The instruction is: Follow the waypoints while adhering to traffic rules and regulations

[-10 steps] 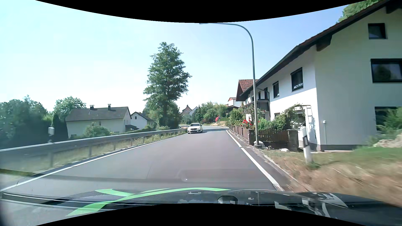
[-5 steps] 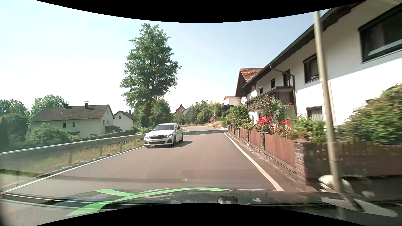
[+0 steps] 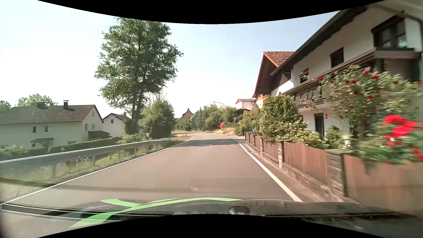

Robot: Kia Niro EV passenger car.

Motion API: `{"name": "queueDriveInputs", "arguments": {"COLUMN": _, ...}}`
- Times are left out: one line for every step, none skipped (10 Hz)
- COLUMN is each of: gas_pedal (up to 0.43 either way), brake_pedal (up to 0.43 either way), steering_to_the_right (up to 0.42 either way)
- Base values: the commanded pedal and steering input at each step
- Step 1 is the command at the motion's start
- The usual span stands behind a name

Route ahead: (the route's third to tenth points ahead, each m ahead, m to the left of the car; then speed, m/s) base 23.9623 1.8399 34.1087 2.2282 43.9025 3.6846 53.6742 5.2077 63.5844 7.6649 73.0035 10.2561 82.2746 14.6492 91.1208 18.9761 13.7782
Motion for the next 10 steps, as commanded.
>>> {"name": "queueDriveInputs", "arguments": {"gas_pedal": 0.039, "brake_pedal": 0.0, "steering_to_the_right": 0.001}}
{"name": "queueDriveInputs", "arguments": {"gas_pedal": 0.039, "brake_pedal": 0.0, "steering_to_the_right": -0.001}}
{"name": "queueDriveInputs", "arguments": {"gas_pedal": 0.039, "brake_pedal": 0.0, "steering_to_the_right": -0.003}}
{"name": "queueDriveInputs", "arguments": {"gas_pedal": 0.039, "brake_pedal": 0.0, "steering_to_the_right": -0.003}}
{"name": "queueDriveInputs", "arguments": {"gas_pedal": 0.047, "brake_pedal": 0.0, "steering_to_the_right": -0.003}}
{"name": "queueDriveInputs", "arguments": {"gas_pedal": 0.047, "brake_pedal": 0.0, "steering_to_the_right": -0.004}}
{"name": "queueDriveInputs", "arguments": {"gas_pedal": 0.047, "brake_pedal": 0.0, "steering_to_the_right": -0.004}}
{"name": "queueDriveInputs", "arguments": {"gas_pedal": 0.059, "brake_pedal": 0.0, "steering_to_the_right": -0.006}}
{"name": "queueDriveInputs", "arguments": {"gas_pedal": 0.067, "brake_pedal": 0.0, "steering_to_the_right": -0.009}}
{"name": "queueDriveInputs", "arguments": {"gas_pedal": 0.079, "brake_pedal": 0.0, "steering_to_the_right": -0.012}}
